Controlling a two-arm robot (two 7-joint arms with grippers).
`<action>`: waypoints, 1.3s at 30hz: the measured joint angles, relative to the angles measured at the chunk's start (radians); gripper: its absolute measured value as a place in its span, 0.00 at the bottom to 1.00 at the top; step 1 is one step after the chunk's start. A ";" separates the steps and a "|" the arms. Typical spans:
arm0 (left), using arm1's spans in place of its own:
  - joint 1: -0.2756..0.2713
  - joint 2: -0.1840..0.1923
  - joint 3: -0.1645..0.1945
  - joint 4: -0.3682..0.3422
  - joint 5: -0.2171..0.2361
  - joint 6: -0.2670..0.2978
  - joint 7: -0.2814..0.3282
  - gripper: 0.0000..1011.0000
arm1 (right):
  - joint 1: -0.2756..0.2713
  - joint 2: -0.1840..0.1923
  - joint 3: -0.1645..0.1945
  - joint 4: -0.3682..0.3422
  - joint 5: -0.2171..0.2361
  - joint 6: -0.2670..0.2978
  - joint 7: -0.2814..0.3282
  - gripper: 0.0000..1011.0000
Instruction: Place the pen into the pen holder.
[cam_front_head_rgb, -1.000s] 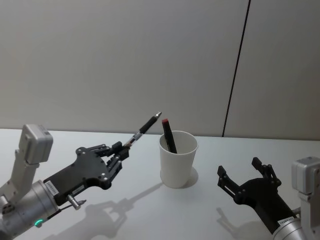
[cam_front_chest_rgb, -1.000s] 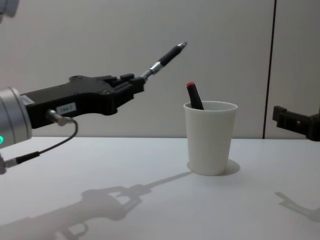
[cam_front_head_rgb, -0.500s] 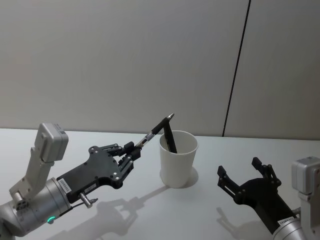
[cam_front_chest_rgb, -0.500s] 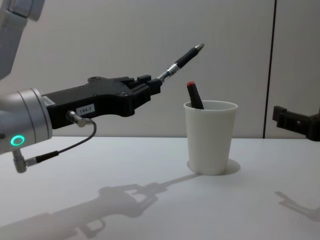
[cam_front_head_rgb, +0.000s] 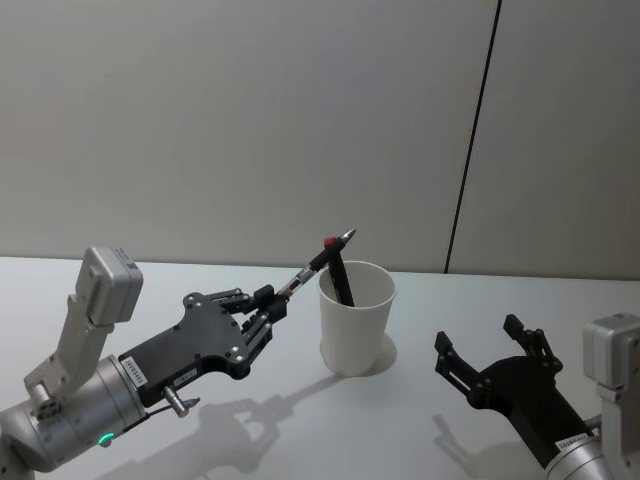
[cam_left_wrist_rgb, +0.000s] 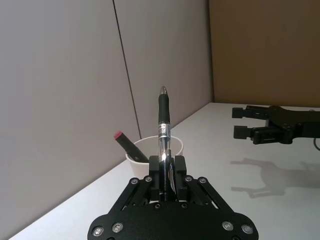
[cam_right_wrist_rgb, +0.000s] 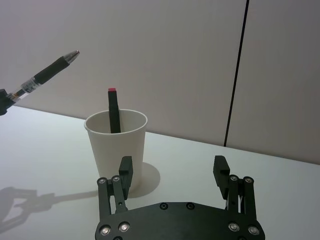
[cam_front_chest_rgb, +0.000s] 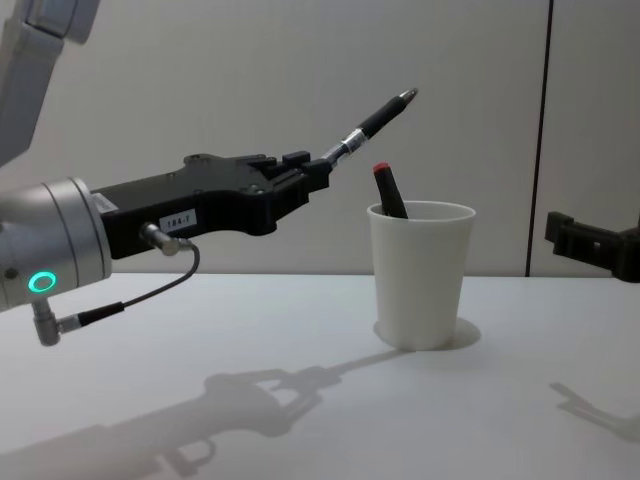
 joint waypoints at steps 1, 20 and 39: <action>0.000 0.001 0.001 0.000 -0.001 0.000 -0.003 0.18 | 0.000 0.000 0.000 0.000 0.000 0.000 0.000 0.99; -0.016 0.017 0.035 0.007 -0.038 -0.009 -0.075 0.18 | 0.000 0.000 0.000 0.000 0.000 0.000 0.000 0.99; -0.020 0.019 0.046 0.009 -0.046 -0.006 -0.088 0.18 | -0.004 0.007 0.010 -0.003 0.019 0.002 0.028 0.99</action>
